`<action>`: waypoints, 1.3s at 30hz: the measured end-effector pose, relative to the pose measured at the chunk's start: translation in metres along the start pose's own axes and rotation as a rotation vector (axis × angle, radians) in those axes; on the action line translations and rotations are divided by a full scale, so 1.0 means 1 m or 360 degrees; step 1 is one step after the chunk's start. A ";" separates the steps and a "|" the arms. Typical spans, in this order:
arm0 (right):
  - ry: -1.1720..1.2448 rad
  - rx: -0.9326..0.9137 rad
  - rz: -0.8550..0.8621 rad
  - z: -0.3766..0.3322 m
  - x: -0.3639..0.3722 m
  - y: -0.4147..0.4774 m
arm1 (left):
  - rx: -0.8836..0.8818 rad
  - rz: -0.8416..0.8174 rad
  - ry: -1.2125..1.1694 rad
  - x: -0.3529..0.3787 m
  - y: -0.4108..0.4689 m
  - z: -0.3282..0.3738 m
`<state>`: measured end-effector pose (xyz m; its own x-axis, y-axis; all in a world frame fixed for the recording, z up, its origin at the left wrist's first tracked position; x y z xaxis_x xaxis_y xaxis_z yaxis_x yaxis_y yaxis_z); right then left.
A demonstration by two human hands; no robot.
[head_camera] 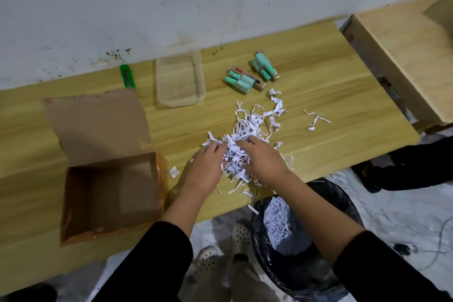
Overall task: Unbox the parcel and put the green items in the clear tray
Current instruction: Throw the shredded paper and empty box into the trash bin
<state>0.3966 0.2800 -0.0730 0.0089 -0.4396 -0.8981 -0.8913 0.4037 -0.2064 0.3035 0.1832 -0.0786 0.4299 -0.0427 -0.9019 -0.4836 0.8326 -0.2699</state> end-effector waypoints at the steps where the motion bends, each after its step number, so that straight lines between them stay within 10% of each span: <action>1: 0.0021 0.0039 -0.0010 -0.002 -0.001 -0.001 | 0.0009 -0.0058 -0.0030 -0.002 0.001 0.000; 20: 0.0350 0.1153 0.0552 0.106 -0.064 -0.262 | 0.0791 -0.0587 -0.0148 0.046 -0.046 0.243; 29: 0.0846 0.1208 0.0107 0.143 -0.008 -0.300 | 0.0761 -0.0901 0.0111 0.112 -0.056 0.261; 39: 0.0753 0.0830 0.0361 0.153 -0.065 -0.229 | 0.0552 -0.0100 -0.0422 0.042 -0.028 0.213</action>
<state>0.6692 0.3387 -0.0267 -0.4511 -0.5515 -0.7017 -0.5158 0.8027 -0.2993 0.4980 0.2757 -0.0370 0.6529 0.0062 -0.7574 -0.1849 0.9710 -0.1515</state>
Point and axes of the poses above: each hand's wrist, its own y-axis towards the middle knuckle, its own x-axis out of the palm, z = x × y, the point moved 4 cm from there along y, towards the middle knuckle, and after that the axes turned 6 degrees about -x, right-handed, at the moved point
